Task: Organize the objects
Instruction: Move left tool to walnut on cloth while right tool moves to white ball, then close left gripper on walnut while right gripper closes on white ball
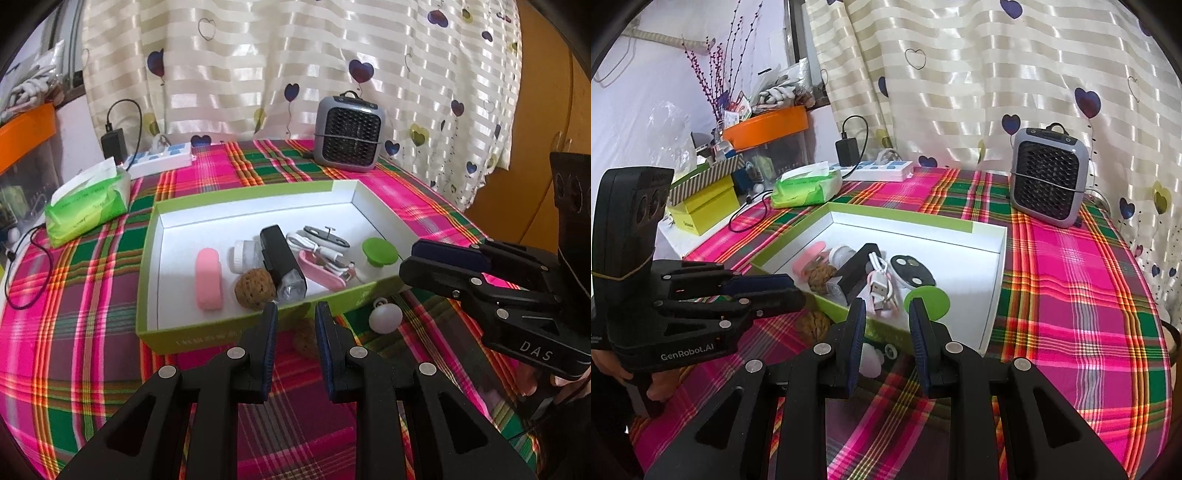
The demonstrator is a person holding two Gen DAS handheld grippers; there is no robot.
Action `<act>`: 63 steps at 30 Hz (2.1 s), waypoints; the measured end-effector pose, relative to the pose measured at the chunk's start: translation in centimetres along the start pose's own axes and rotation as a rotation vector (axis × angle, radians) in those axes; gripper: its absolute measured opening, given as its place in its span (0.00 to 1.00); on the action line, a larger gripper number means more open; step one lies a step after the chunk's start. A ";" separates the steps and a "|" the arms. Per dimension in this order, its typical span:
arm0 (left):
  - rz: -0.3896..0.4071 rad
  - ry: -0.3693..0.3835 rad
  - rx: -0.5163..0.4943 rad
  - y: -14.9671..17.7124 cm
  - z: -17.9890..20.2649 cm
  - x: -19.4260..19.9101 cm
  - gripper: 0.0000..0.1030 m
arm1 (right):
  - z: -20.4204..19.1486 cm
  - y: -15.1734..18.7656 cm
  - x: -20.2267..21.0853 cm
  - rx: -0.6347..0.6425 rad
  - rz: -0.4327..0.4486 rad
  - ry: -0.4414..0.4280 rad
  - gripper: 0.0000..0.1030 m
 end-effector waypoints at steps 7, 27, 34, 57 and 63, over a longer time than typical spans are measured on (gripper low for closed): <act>-0.002 0.022 -0.020 0.3 0.5 0.1 0.20 | -0.1 0.2 0.0 0.009 -0.011 -0.013 0.25; -0.050 0.046 -0.040 1.0 1.1 -1.2 0.30 | -0.9 1.6 -0.9 0.067 -0.115 -0.018 0.44; -0.056 0.058 -0.040 1.0 1.3 -1.4 0.30 | -0.8 1.7 -1.3 0.063 -0.143 -0.012 0.44; -0.098 0.087 0.008 0.9 1.0 -2.5 0.30 | -1.1 2.2 -2.5 0.095 -0.200 0.056 0.23; -0.097 0.091 0.016 0.8 1.0 -2.6 0.28 | -1.3 2.1 -2.5 0.109 -0.199 0.059 0.19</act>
Point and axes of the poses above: each gripper's, at about its wrist camera, not at the fingertips, and x roughly against the way its jaws point, z to its right, y to its underside, the point moved 2 cm from there along -x, roughly the way its jaws point, and after that the axes turned 11 degrees about -x, right-handed, at the moved point
